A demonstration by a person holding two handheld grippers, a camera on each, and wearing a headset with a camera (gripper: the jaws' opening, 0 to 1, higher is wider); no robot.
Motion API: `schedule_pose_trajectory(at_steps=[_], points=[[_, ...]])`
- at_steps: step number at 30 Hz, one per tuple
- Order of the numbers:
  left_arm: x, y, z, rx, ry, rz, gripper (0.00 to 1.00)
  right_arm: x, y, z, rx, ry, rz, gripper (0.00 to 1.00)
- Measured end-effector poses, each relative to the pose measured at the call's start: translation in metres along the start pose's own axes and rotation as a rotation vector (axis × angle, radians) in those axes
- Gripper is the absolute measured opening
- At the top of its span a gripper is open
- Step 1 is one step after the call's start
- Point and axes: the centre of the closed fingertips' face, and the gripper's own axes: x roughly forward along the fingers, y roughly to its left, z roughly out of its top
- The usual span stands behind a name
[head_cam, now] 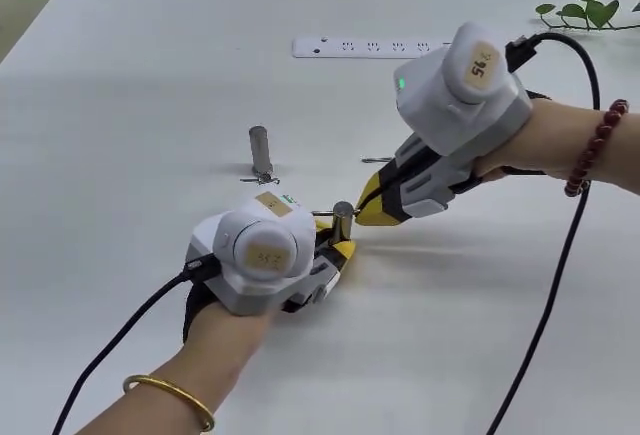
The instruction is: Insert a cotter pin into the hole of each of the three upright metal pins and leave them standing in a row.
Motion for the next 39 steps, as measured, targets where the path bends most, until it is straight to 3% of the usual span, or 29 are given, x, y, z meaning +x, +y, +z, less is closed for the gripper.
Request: schedule_pose_trajectory(at_steps=[26,30,36,39], points=[[-0.001,0.001,0.0,-0.017,0.014,0.009,0.11,0.003,-0.002,0.0,0.028,0.005,-0.01,0.0],[-0.002,0.0,0.0,-0.025,0.014,0.004,0.11,0.004,-0.003,-0.005,0.035,0.026,-0.015,0.01],[-0.006,0.004,-0.004,-0.023,0.034,0.019,0.18,0.003,0.0,-0.005,0.043,0.03,-0.012,0.05],[-0.011,0.004,-0.004,-0.028,0.039,0.015,0.2,0.002,0.001,0.0,0.06,0.008,-0.013,0.08]])
